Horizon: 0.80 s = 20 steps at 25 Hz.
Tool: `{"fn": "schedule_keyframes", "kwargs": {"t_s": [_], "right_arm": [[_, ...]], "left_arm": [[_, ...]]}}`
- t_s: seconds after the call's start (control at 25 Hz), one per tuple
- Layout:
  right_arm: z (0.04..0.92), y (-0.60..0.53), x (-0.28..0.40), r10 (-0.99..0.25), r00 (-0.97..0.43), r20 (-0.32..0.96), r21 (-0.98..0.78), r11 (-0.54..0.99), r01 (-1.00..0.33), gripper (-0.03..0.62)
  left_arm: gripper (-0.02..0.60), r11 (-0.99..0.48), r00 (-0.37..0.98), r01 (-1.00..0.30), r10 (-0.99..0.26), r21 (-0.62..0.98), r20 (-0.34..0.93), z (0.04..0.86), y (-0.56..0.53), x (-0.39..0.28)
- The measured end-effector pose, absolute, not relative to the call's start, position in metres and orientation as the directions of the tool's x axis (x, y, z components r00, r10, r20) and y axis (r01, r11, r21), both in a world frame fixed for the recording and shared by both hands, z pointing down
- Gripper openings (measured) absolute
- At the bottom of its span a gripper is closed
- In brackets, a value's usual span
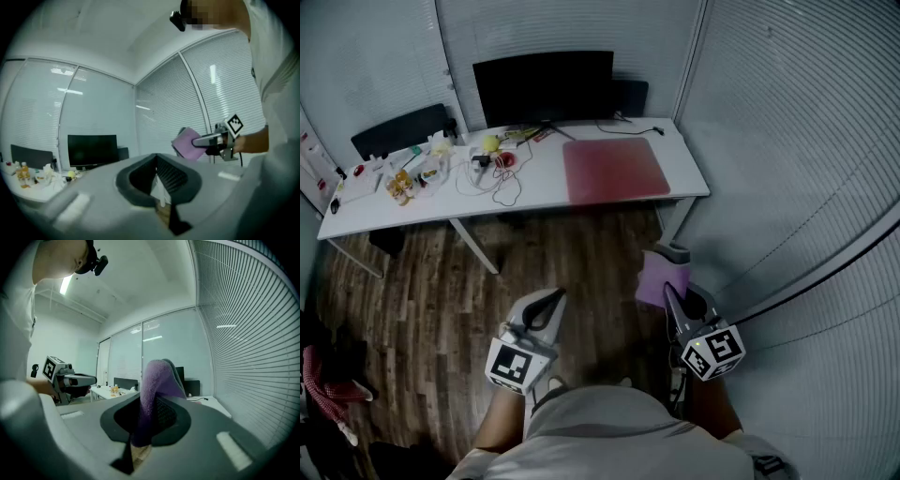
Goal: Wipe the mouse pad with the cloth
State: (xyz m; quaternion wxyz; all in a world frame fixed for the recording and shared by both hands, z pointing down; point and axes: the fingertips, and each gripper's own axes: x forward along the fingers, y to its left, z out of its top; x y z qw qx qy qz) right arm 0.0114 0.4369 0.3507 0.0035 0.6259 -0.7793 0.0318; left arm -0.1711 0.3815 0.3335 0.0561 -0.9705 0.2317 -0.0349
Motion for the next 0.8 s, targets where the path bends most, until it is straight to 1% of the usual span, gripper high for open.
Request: {"fn": "schedule_keyframes", "kwargs": {"t_s": [0.16, 0.28, 0.52, 0.68, 0.8], "right_arm": [[0.356, 0.44, 0.014, -0.977, -0.206, 0.059, -0.085, 0.201, -0.976, 0.041], [0.354, 0.439, 0.012, -0.974, -0.222, 0.045, -0.123, 0.215, -0.969, 0.04], [0.356, 0.436, 0.003, -0.971, -0.236, 0.041, -0.123, 0.229, -0.966, 0.04], [0.35, 0.437, -0.015, -0.951, -0.31, -0.004, -0.136, 0.307, -0.942, 0.043], [0.349, 0.433, -0.028, -0.946, -0.324, -0.008, -0.136, 0.322, -0.937, 0.043]], "left_arm": [[0.003, -0.895, 0.897, -0.434, -0.44, -0.099, 0.046, 0.336, 0.389, -0.172], [0.003, -0.9, 0.901, -0.426, -0.431, -0.092, 0.046, 0.333, 0.392, -0.174], [0.003, -0.892, 0.891, -0.447, -0.451, -0.066, 0.047, 0.335, 0.391, -0.184], [0.003, -0.893, 0.892, -0.445, -0.449, -0.069, 0.049, 0.335, 0.389, -0.194], [0.003, -0.894, 0.893, -0.442, -0.446, -0.071, 0.054, 0.339, 0.385, -0.204]]}}
